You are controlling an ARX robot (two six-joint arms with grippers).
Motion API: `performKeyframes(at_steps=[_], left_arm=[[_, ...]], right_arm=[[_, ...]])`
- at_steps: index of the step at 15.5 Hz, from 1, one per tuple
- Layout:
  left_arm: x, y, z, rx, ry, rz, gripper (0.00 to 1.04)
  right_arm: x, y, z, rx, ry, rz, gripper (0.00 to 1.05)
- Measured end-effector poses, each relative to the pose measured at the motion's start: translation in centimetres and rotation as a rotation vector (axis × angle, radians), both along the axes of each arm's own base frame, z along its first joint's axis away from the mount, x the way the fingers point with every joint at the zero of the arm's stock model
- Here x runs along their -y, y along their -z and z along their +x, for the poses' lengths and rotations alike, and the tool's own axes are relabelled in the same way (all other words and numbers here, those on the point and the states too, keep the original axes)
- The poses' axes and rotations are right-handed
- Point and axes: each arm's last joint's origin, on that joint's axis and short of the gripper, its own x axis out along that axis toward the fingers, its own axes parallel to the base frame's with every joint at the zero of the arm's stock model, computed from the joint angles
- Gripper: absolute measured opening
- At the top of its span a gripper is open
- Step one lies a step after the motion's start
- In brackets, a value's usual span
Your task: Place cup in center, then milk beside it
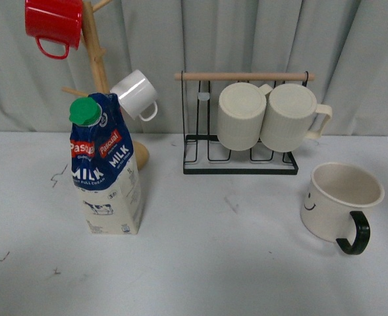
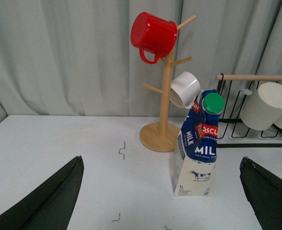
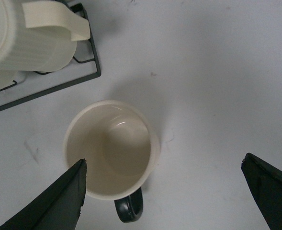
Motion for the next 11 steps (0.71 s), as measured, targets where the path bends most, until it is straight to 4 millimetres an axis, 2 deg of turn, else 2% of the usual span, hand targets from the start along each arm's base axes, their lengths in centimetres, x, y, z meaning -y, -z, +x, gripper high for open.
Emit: performKeyframes(at_steps=[4,8,11], left_arm=[[0.0,0.0,0.0,0.000,0.000,0.000,0.98],[0.0,0.0,0.0,0.000,0.000,0.000,0.98],[0.0,0.0,0.0,0.000,0.000,0.000,0.98]], right_arm=[[-0.6,3.5,4.9,-0.134,0.008,0.056,0.98],[-2.2,7.8,7.0,-0.257,-0.001,0.058,0.98],[-3.1,9.1,7.8,-0.300,-0.005,0.040,0.67]])
